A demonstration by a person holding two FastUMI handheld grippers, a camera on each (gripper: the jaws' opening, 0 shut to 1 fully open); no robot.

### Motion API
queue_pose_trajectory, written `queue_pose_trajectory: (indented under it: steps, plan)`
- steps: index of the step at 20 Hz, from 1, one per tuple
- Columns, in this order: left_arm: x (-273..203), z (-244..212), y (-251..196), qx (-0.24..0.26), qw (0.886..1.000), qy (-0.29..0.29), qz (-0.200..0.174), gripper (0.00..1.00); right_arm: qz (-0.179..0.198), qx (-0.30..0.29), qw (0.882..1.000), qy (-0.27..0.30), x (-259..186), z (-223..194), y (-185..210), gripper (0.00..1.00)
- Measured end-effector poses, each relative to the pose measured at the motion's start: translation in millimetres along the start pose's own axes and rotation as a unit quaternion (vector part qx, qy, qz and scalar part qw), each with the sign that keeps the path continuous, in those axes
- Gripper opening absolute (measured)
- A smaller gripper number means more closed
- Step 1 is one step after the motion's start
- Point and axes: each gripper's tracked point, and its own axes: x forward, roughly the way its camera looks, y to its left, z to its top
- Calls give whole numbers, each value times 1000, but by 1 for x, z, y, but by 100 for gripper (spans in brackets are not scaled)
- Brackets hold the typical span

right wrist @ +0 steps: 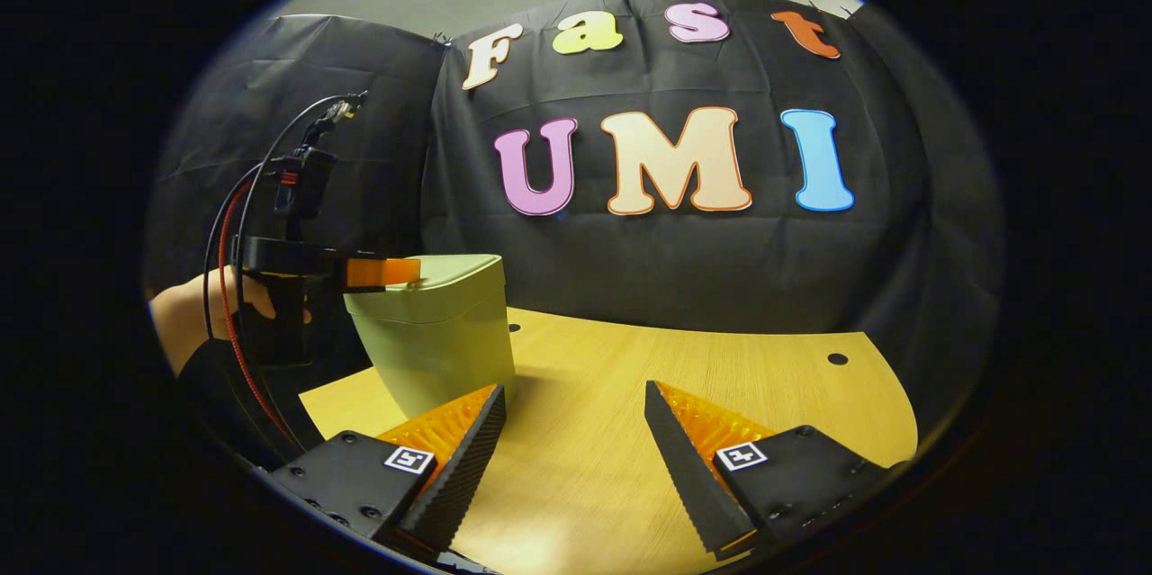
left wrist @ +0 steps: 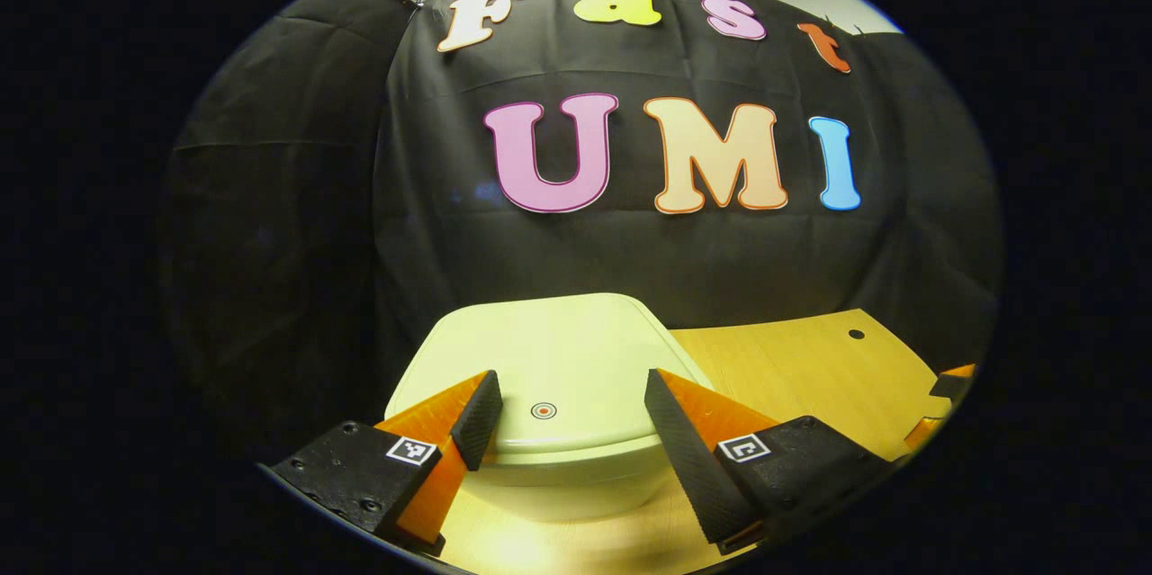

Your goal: Press the lid of the desktop garbage bin to open it, pick up the crumpled paper on the desktop and throw it into the bin, then pick up the pop can on the desktop and drop it into the bin, and finally close the garbage bin lid.

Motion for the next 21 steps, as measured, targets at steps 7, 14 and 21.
queue_pose_trajectory:
  steps: [7,14,21]
  plan:
    - [-5,15,-11,6,999,-54,-4,94,-20,-7,999,-47,-16,40,-21,98]
    - [-51,93,-123,16,974,-209,-87,93,-110,7,983,-147,-58,117,-88,97]
    - [-87,98,-224,-1,960,-227,-165,94,-152,10,974,-169,-92,135,-127,98]
